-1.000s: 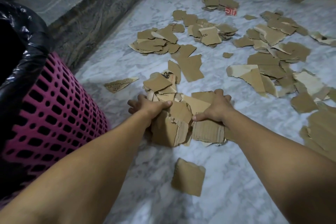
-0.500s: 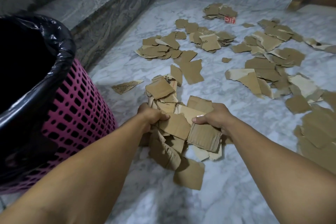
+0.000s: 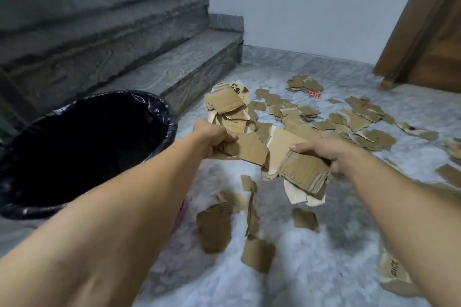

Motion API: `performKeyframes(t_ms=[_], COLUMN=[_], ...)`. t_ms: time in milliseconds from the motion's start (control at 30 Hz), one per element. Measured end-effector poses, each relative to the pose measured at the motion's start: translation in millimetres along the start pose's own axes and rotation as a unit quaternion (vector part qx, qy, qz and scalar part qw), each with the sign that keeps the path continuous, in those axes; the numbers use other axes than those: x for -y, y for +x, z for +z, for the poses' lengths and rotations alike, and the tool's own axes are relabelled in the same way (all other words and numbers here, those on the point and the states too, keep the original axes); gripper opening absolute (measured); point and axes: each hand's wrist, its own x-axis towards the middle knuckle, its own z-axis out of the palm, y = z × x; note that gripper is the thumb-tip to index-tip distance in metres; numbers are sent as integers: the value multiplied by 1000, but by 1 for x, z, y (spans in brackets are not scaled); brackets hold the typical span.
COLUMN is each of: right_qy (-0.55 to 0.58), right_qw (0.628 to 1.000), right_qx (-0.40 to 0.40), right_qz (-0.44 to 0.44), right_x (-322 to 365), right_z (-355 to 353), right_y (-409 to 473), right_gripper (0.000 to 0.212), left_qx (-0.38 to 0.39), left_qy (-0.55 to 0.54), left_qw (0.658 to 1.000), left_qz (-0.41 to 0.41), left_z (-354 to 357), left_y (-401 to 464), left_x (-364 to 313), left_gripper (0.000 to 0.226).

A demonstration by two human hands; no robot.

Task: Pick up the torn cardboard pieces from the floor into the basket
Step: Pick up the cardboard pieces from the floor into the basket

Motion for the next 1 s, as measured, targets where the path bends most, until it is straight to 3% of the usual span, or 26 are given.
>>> performKeyframes(t_ms=[100,200,300,467,667,767,867,933,1000], right_qy=[-3,-23,-47,-91,-109,-119,-147,-192,-244], right_qw=[999,996,992,984,976,976,966,960,939], right_qx=[8,39,66,112,178,141,120,59,-22], right_qz=[-43,-72,-93,-105,-66,-113,-174,-196,-241], right_x=[51,96,133,166,159,144,127,120,117], right_z=[1,17,50,134,242,283,304,305,297], right_y=[-31,-63,-87,-104,-95,-76,-53,-46,-49], right_gripper=[50,23,23,25,23,45,28,36,37], left_qx=[-13,-29,-55,-111,-165,-166,-87,-138,-257], left_qy=[-8,-18,-29,-45,-76,-86,-41,47,174], left_qw=[999,999,998,993,980,979,989,986,950], left_qz=[30,35,29,-7,-75,-87,-114,-80,-4], left_z=[-26,-60,-105,-183,-260,-280,-285,-284,-284], left_y=[-34,-66,-87,-106,-95,-84,-77,-74,-74], left_x=[-43,-75,-89,-72,-13,25,53,63,67], left_gripper=[18,12,2,4,26,40,82,87,68])
